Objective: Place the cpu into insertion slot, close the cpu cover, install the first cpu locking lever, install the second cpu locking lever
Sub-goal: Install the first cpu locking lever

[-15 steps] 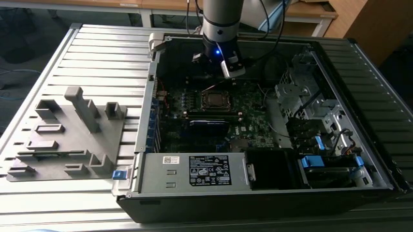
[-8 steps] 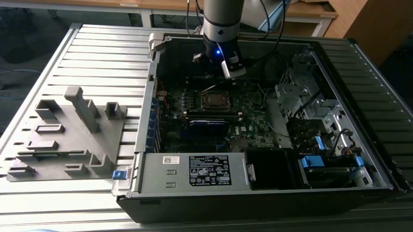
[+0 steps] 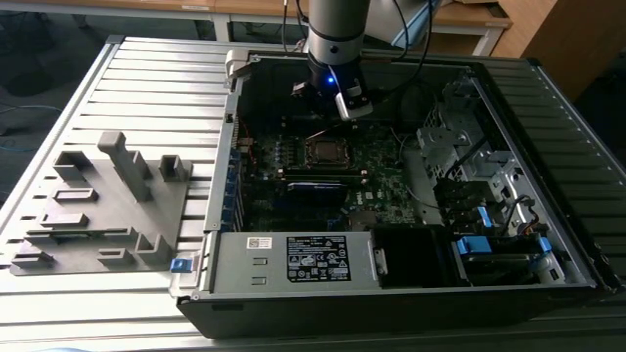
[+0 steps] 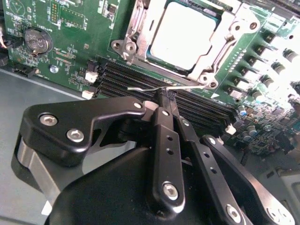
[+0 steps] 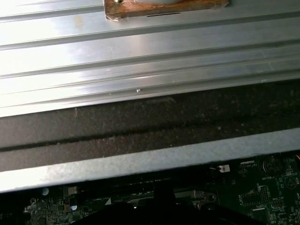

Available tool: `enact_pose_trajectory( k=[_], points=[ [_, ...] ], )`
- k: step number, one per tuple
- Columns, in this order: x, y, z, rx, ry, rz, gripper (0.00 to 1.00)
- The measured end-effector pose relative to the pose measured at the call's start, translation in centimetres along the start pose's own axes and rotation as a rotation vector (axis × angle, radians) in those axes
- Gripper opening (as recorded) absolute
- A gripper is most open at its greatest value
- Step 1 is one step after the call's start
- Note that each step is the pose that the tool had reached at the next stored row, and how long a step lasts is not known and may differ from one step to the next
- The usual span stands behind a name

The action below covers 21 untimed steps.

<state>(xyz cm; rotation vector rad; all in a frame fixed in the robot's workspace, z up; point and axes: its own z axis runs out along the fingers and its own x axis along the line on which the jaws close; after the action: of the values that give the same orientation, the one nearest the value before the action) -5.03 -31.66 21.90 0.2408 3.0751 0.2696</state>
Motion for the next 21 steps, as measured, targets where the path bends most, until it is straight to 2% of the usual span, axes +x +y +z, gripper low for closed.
enact_pose_trajectory(
  k=[14, 16, 19, 21],
  points=[
    [-0.42, 0.02, 0.26, 0.0002, -0.0001, 0.000, 0.11],
    [-0.43, 0.01, 0.33, -0.0007, -0.0037, -0.001, 0.11],
    [-0.42, -0.01, 0.47, -0.0023, -0.0150, -0.003, 0.11],
    [-0.42, -0.02, 0.49, -0.0025, -0.0169, -0.003, 0.11]
  ],
)
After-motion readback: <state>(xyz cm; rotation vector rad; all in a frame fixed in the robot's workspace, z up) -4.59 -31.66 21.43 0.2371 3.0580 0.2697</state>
